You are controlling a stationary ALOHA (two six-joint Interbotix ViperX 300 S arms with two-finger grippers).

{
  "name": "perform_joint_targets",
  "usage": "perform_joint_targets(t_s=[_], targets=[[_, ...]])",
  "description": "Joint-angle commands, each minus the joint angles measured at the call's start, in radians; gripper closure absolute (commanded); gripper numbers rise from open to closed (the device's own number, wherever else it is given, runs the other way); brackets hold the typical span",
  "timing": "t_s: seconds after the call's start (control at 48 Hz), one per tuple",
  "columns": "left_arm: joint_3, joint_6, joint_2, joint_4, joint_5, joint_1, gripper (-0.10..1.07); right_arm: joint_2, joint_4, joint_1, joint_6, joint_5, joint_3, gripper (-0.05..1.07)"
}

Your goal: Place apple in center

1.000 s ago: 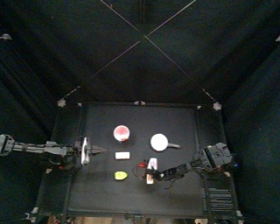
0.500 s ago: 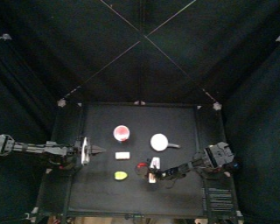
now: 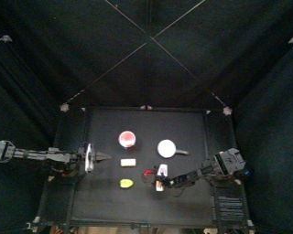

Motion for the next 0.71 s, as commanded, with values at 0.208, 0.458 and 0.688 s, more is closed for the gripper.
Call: perform_joint_targets(t_s=[0.208, 0.458, 0.688], targets=[[-0.014, 0.002, 0.006, 0.002, -0.009, 0.003, 0.97, -0.043, 0.002, 0.026, 0.000, -0.002, -0.028, 0.04], [-0.014, 0.002, 0.006, 0.000, -0.009, 0.003, 0.97, -0.043, 0.005, 0.029, 0.002, -0.003, -0.031, 0.04], [-0.015, 0.002, 0.005, 0.000, -0.009, 0.003, 0.97, -0.037, 0.015, 0.035, 0.002, -0.003, -0.043, 0.04]])
